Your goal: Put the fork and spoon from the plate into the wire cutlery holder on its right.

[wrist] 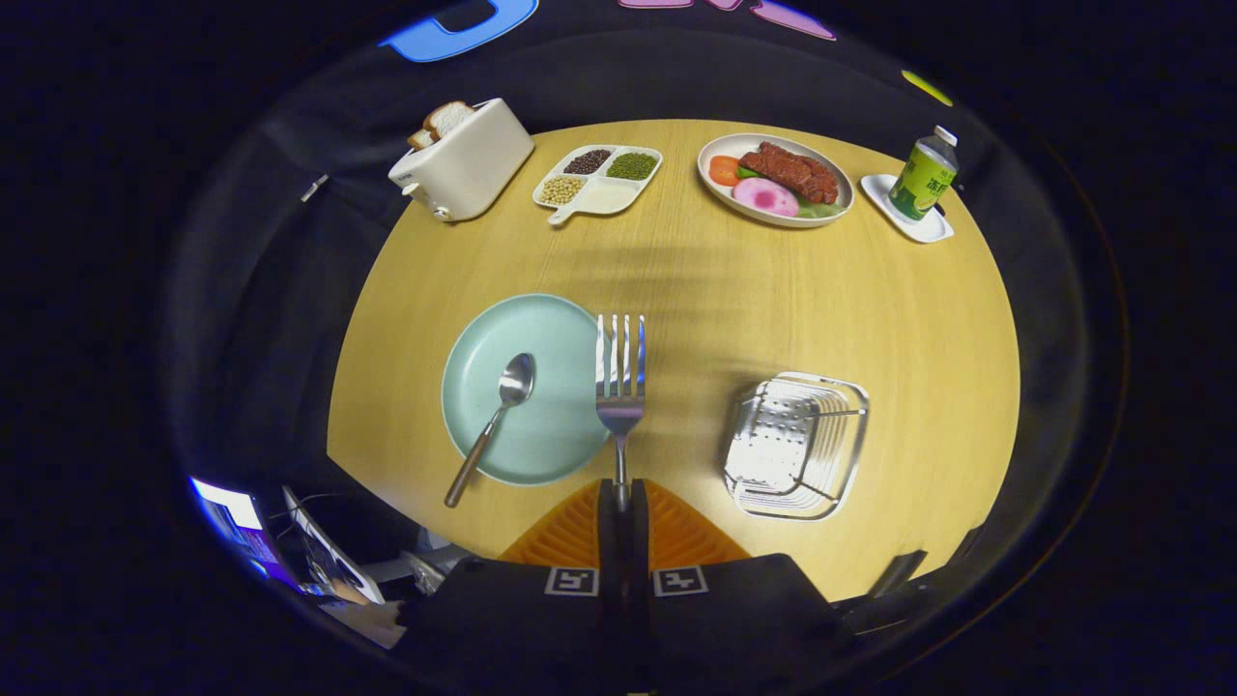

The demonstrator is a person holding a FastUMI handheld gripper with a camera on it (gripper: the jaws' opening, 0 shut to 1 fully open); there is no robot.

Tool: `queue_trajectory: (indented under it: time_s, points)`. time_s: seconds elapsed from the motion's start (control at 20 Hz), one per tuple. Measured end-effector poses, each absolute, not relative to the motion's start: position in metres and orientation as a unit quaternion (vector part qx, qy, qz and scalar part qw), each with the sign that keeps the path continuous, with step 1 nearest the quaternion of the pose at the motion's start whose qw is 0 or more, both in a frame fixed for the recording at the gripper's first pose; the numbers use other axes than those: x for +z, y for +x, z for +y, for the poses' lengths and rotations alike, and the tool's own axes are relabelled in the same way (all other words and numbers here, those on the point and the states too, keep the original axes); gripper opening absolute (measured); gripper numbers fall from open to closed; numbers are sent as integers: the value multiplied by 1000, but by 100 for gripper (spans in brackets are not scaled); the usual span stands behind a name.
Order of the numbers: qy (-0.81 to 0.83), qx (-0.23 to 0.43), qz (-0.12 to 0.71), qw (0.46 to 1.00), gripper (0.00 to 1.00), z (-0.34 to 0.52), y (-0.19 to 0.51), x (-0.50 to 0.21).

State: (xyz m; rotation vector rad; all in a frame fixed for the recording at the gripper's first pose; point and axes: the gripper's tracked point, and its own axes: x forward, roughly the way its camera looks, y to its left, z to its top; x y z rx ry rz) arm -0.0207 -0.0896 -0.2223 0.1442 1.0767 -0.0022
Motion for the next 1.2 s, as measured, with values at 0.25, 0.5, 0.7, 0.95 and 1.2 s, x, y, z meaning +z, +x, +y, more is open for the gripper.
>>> queue_trajectory:
  time_s: [0.25, 0.5, 0.7, 0.95, 1.2]
  points:
    - [26, -2, 559, 828, 6, -150, -56, -221]
    - [37, 17, 623, 781, 6, -165, -69, -244]
    - [45, 23, 664, 746, 6, -171, -66, -260]
    - [64, 28, 693, 718, 6, -169, -62, -264]
    - [74, 23, 694, 716, 8, -169, -57, -263]
